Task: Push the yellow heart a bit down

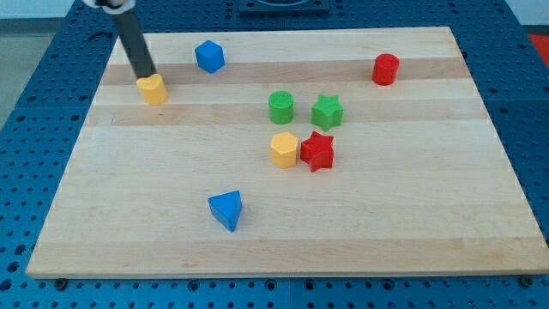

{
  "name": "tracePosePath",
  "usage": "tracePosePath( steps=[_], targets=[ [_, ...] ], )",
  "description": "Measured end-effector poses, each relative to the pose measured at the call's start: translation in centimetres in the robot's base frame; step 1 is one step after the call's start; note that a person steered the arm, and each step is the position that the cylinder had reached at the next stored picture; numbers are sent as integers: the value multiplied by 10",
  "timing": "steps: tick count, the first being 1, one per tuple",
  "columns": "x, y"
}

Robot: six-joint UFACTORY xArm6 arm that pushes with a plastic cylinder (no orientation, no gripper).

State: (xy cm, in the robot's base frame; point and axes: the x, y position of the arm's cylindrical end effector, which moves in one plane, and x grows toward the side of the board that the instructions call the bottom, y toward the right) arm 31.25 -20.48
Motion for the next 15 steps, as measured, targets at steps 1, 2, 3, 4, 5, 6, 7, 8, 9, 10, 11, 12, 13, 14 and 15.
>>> tracePosePath(
  steps=[1, 2, 3, 4, 5, 6, 7, 8, 9, 10, 11, 12, 13, 14, 15],
  targets=[
    [4, 37],
    [14, 64],
    [35, 88],
    [46, 92],
    [38, 66],
    [31, 56],
    [17, 47],
    [13, 34],
    [13, 26],
    [4, 1],
    [13, -13],
    [51, -13],
    [100, -13],
    [122, -5],
    [122, 1]
  ],
)
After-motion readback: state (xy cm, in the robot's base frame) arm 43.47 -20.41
